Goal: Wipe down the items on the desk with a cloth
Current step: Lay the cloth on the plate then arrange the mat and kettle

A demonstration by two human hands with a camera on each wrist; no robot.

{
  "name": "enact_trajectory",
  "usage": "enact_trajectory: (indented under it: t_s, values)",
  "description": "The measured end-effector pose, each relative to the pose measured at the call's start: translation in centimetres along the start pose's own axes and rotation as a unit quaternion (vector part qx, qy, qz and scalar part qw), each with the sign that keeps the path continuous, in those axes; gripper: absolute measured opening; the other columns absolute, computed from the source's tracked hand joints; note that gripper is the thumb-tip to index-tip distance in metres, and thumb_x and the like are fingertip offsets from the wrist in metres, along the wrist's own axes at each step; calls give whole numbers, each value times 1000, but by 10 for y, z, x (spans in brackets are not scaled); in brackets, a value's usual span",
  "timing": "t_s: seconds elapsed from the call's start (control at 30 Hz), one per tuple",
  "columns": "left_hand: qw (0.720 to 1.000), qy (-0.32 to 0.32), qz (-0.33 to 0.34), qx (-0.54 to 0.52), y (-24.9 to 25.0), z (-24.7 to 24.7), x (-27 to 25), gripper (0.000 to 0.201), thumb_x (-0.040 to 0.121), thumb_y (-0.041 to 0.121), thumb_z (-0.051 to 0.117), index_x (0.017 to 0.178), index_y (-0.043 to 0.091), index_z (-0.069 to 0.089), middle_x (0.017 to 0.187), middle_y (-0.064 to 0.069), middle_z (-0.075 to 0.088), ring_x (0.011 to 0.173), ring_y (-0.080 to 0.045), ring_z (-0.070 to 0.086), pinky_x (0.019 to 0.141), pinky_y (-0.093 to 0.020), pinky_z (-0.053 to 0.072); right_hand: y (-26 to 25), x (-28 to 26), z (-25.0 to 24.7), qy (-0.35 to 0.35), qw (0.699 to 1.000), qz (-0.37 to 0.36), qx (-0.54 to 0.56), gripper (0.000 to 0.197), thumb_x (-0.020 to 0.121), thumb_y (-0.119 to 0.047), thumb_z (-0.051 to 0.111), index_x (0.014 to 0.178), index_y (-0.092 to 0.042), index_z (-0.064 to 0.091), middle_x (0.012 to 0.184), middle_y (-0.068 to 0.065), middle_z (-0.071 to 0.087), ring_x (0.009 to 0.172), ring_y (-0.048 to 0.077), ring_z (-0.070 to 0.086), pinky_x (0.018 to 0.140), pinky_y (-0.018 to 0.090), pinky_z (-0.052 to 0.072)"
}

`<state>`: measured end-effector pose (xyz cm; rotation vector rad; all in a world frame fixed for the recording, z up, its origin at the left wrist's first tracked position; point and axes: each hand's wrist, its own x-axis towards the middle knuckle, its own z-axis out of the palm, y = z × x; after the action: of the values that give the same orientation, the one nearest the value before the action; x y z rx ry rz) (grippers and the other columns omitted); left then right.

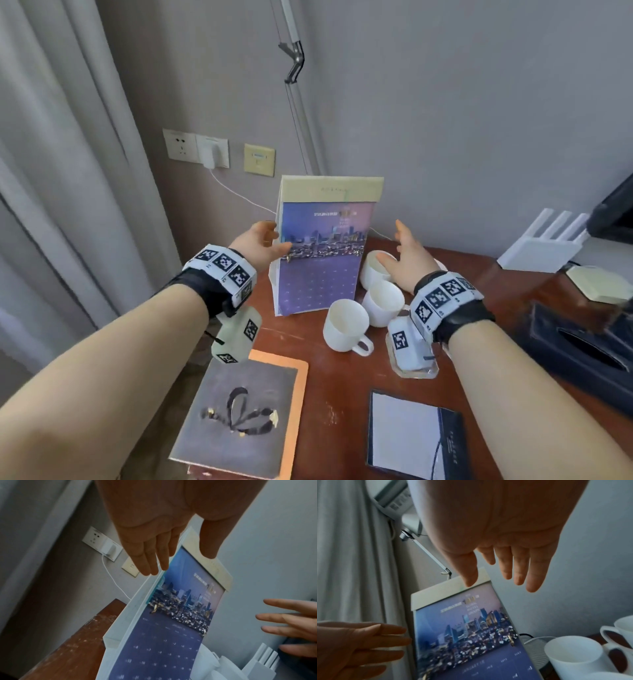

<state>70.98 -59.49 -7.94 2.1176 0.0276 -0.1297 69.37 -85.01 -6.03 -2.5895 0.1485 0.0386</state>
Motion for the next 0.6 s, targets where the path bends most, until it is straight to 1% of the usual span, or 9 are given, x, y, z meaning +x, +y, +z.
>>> enact_trajectory:
  t_s: [0.07, 0.13, 0.2, 0.23, 0.33, 0.4, 0.47, 0.53, 0.6]
  values:
    - [999, -17, 15, 30, -2, 2, 28, 49, 89, 27, 60, 132, 9, 45, 130, -6, 54, 118, -23, 53, 99, -40, 44, -1, 25, 9, 3, 1000, 23, 13, 75, 93, -29, 54, 150, -13, 8, 153, 9, 26, 138, 26, 31, 112, 41, 26]
    - [999, -7, 23, 34, -5, 1, 49, 34, 89, 26, 61, 118, 9, 54, 115, -8, 59, 105, -24, 57, 90, -39, 49, -2, 45, 17, 11, 999, 42, 31, 74, 93, -30, 53, 149, -12, 10, 152, 10, 28, 136, 25, 33, 112, 41, 28]
    - [999, 18, 24, 29, -11, -1, 65, 26, 86, 25, 64, 101, 10, 49, 104, -9, 57, 92, -27, 58, 80, -38, 50, -3, 59, 26, 17, 997, 54, 60, 72, 93, -30, 53, 149, -11, 11, 149, 10, 33, 134, 25, 38, 110, 40, 30]
    - [999, 25, 22, 24, -14, -2, 71, 29, 85, 25, 66, 98, 12, 43, 102, -9, 55, 88, -26, 57, 75, -36, 47, -4, 64, 30, 18, 995, 54, 78, 71, 93, -29, 53, 149, -11, 13, 148, 10, 35, 132, 25, 39, 109, 38, 31]
    - [1000, 7, 27, -1, -19, -5, 83, 37, 86, 23, 65, 107, 11, 38, 103, -3, 50, 86, -19, 51, 73, -28, 39, -9, 74, 39, 13, 992, 34, 117, 55, 94, -21, 53, 142, -10, 30, 137, 9, 47, 125, 25, 47, 100, 31, 36]
    - [999, -11, 43, 25, -21, -6, 91, 38, 90, 25, 59, 119, 8, 43, 111, -3, 53, 92, -19, 52, 78, -24, 38, -12, 77, 43, 20, 990, 33, 138, 42, 93, -19, 53, 133, -11, 40, 121, 7, 55, 112, 25, 55, 89, 27, 39]
    - [996, -20, 56, 65, -22, -7, 99, 34, 94, 26, 52, 123, 9, 49, 117, -6, 56, 101, -23, 55, 81, -23, 36, -14, 80, 45, 31, 991, 51, 124, 33, 95, -24, 50, 124, -9, 44, 107, 7, 56, 99, 24, 57, 78, 24, 37]
    - [995, -28, 58, 71, -24, -9, 102, 31, 96, 25, 47, 123, 11, 53, 116, -8, 60, 104, -26, 58, 82, -24, 37, -17, 81, 48, 16, 995, 70, 74, 31, 97, -30, 44, 118, -7, 44, 104, 9, 56, 95, 26, 54, 71, 26, 32]
    - [994, -35, 63, 83, -28, -12, 103, 30, 97, 25, 45, 122, 11, 54, 117, -10, 59, 104, -28, 57, 84, -26, 38, -19, 80, 52, 2, 996, 75, 50, 35, 98, -32, 41, 120, -5, 40, 110, 11, 55, 92, 25, 51, 70, 28, 31]
